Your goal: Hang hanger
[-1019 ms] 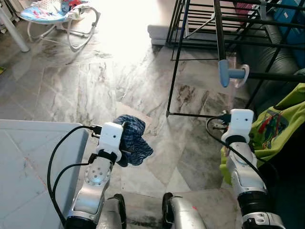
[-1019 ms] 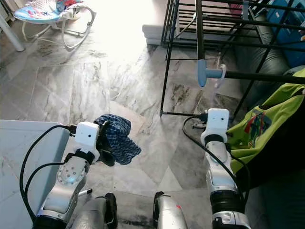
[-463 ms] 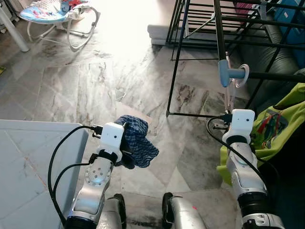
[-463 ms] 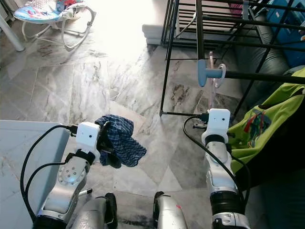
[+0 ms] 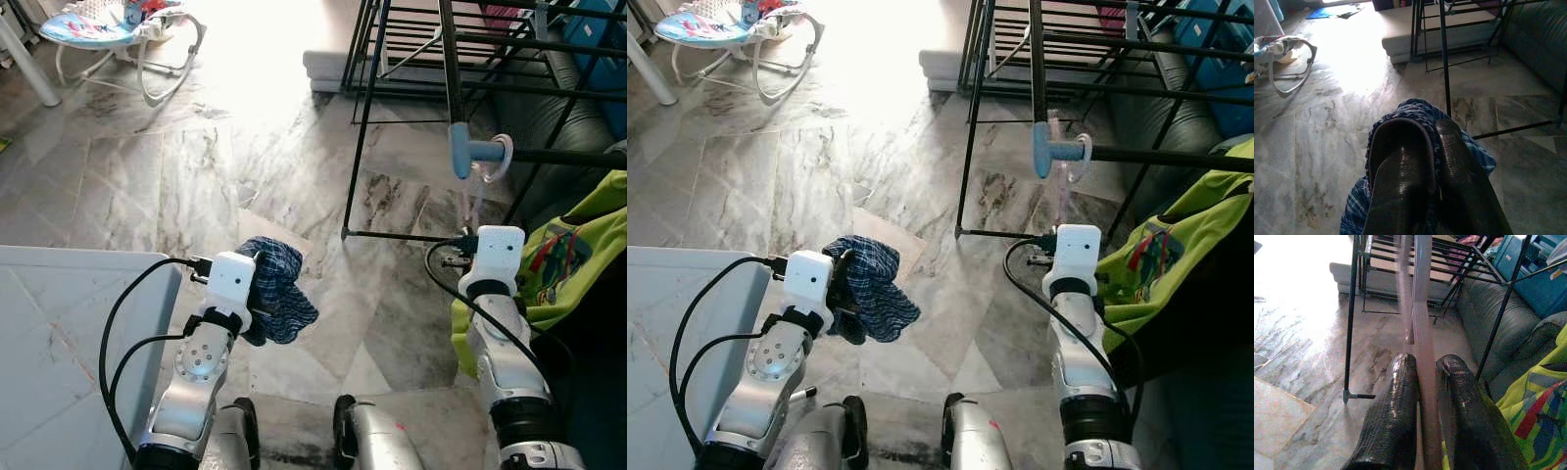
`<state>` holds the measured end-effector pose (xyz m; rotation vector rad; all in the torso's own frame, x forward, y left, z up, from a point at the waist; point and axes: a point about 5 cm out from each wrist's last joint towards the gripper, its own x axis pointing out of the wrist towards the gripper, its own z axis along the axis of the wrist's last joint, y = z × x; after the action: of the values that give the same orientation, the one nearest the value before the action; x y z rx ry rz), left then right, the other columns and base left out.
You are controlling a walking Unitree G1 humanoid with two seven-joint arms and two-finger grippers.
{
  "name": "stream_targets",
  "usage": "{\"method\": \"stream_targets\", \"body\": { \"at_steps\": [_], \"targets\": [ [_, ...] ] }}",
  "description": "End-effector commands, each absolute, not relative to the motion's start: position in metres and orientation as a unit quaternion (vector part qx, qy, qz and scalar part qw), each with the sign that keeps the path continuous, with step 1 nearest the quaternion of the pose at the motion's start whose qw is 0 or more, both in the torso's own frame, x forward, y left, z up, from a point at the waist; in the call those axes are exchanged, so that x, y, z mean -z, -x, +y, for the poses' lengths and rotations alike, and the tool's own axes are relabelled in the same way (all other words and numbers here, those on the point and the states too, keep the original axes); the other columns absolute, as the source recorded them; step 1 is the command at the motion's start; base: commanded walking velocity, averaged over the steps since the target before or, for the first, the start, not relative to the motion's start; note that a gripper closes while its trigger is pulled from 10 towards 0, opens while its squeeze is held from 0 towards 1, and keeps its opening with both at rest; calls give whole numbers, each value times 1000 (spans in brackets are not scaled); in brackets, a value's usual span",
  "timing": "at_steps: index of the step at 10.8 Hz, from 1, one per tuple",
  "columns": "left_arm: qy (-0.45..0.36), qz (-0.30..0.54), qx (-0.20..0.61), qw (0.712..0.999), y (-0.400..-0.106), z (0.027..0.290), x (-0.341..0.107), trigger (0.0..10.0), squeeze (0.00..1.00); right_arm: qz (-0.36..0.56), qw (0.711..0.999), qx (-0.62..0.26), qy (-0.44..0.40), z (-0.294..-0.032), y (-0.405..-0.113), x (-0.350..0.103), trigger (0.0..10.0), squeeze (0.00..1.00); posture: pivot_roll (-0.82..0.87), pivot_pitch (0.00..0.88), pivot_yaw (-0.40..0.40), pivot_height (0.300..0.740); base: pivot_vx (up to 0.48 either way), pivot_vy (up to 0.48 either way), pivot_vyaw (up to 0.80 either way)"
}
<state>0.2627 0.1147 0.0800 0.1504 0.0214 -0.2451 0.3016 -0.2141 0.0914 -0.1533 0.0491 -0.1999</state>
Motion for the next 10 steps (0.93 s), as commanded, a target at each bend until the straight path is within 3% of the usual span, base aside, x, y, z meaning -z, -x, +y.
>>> {"method": "stream_targets", "body": {
  "at_steps": [1, 3, 4, 5, 6, 7, 10],
  "targets": [
    [-78, 24, 124, 989, -259, 114, -75, 10000, 0, 24, 991, 103, 80, -218, -299, -92, 10000, 1000, 9, 213, -30, 740, 0, 0, 0],
    [-78, 25, 123, 989, -260, 114, -74, 10000, 0, 15, 992, 93, 87, -219, -303, -98, 10000, 941, 8, 214, -33, 740, 0, 0, 0],
    [-78, 26, 123, 989, -259, 113, -74, 10000, 0, 17, 992, 88, 88, -219, -304, -98, 10000, 235, 8, 215, -33, 740, 0, 0, 0],
    [-78, 27, 124, 989, -259, 113, -73, 10000, 0, 19, 992, 84, 88, -218, -304, -98, 10000, 0, 8, 215, -33, 740, 0, 0, 0],
    [-78, 27, 125, 989, -259, 113, -73, 10000, 0, 22, 993, 76, 86, -216, -305, -98, 3373, 0, 7, 214, -34, 740, 0, 0, 0],
    [-79, 27, 125, 989, -259, 113, -73, 10000, 0, 26, 994, 69, 84, -216, -305, -97, 0, 0, 7, 213, -34, 740, 0, 0, 0],
    [-79, 28, 126, 988, -259, 112, -72, 10000, 0, 49, 994, 62, 77, -220, -305, -94, 0, 0, 4, 214, -35, 740, 0, 0, 0]
  ]
}}
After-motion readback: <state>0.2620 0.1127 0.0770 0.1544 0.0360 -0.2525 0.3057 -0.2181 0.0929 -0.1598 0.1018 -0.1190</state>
